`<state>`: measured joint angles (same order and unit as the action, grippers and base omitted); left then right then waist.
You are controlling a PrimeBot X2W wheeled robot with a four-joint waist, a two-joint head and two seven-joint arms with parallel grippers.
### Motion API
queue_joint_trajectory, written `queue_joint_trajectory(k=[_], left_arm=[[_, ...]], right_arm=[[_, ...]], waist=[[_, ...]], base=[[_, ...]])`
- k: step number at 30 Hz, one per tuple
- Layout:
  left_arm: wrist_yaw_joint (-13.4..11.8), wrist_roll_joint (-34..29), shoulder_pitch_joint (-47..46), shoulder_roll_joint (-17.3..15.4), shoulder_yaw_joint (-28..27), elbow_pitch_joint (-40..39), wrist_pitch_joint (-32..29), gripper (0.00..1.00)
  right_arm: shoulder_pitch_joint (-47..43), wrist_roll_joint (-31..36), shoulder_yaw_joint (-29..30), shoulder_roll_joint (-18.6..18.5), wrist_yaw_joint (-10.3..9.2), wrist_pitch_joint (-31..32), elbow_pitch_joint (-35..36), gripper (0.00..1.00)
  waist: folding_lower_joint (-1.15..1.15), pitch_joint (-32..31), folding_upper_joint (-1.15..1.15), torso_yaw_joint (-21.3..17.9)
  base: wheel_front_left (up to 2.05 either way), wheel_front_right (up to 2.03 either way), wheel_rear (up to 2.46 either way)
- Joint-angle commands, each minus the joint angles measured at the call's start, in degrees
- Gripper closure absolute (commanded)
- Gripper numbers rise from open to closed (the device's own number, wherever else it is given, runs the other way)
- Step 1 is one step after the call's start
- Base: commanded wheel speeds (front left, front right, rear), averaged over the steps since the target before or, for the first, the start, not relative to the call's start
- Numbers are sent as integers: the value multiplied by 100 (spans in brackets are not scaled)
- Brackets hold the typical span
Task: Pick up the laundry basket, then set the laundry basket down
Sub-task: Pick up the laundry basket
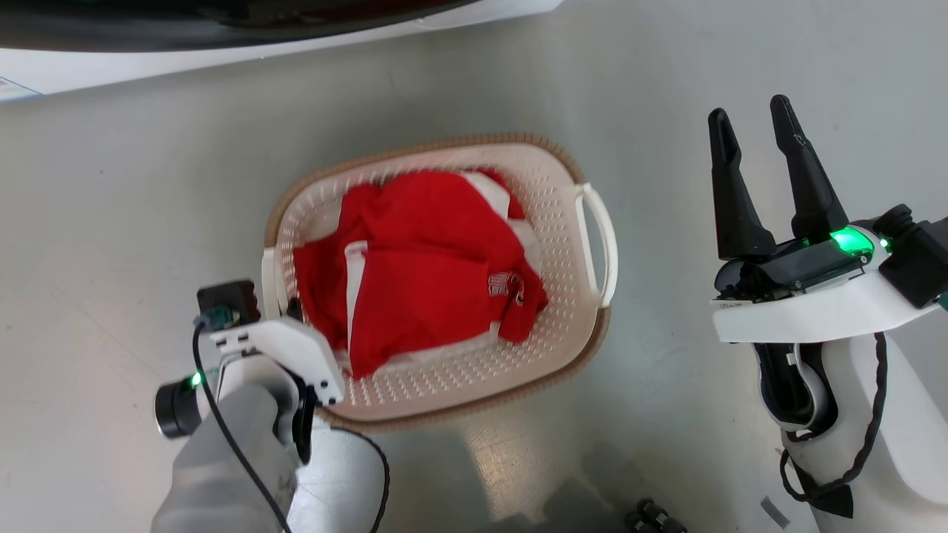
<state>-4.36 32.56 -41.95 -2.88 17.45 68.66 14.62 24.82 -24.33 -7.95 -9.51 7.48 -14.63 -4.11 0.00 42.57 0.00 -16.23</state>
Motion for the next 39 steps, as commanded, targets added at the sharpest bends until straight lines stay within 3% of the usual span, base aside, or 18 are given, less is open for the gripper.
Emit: queue_joint_trajectory(k=[1,30,31,32,33,39], left_arm=[[18,-5,203,-15,-126,-101,38,100],[356,-496,483,-529,-790,-58,38,100],[358,-510,480,-529,-804,-53,38,80],[355,-519,480,-522,-822,-42,38,48],[344,-520,481,-494,-837,-5,38,0],[351,-592,481,-473,-892,35,38,0]], right_arm=[[-168,-36,-108,-75,1,-37,114,0],[-184,-51,-104,-263,1,-37,196,0],[-183,-53,-105,-264,1,-37,193,0],[-182,-54,-106,-263,1,-37,189,0],[-184,-53,-108,-262,1,-37,184,0],[-184,-49,-124,-252,1,-37,172,0]], waist=[[0,-42,0,22],[0,-16,0,207],[0,-18,0,211],[0,-24,0,215],[0,-37,0,221],[0,-95,0,226]], base=[[0,0,0],[0,0,0],[0,0,0],[0,0,0],[0,0,0],[0,0,0]])
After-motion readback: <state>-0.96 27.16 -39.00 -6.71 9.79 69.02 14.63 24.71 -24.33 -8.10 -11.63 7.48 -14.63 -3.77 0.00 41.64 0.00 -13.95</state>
